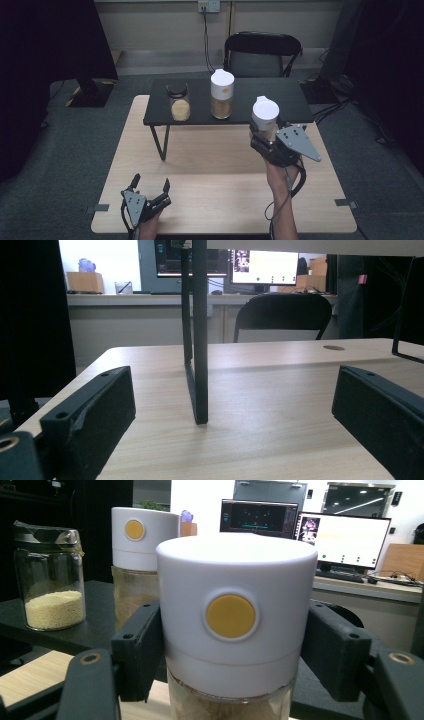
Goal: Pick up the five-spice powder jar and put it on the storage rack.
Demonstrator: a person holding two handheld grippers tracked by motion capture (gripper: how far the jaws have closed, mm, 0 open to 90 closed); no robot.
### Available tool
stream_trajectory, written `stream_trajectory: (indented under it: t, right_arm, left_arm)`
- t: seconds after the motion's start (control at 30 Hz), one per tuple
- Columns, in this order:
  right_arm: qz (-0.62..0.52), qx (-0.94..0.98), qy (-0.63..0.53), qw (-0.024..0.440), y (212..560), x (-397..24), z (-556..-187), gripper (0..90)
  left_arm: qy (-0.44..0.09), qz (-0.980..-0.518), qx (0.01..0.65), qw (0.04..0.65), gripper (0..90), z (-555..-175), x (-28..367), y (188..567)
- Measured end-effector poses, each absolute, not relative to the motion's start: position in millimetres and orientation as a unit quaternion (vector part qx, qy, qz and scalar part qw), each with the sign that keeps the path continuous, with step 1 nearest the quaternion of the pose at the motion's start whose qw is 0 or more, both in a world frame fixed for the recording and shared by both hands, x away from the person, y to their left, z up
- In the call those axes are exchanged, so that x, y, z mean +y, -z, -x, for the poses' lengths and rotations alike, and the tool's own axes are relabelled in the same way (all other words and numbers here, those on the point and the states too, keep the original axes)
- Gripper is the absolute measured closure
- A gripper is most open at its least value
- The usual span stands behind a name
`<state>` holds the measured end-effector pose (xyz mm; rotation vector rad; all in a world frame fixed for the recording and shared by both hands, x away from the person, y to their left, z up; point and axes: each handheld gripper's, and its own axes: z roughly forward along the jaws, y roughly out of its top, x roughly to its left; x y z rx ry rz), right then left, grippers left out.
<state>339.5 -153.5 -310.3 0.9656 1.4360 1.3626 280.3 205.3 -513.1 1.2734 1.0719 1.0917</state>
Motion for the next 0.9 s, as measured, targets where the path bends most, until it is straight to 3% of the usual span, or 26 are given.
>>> stream_trajectory:
  t: [0.9]
  right_arm:
    - [-0.387,0.585,-0.547,0.457,282.0,-142.4,-377.4,29.8]
  left_arm:
    - [-0.46,-0.537,0.452,0.544,3.2,-280.3,205.3,513.1]
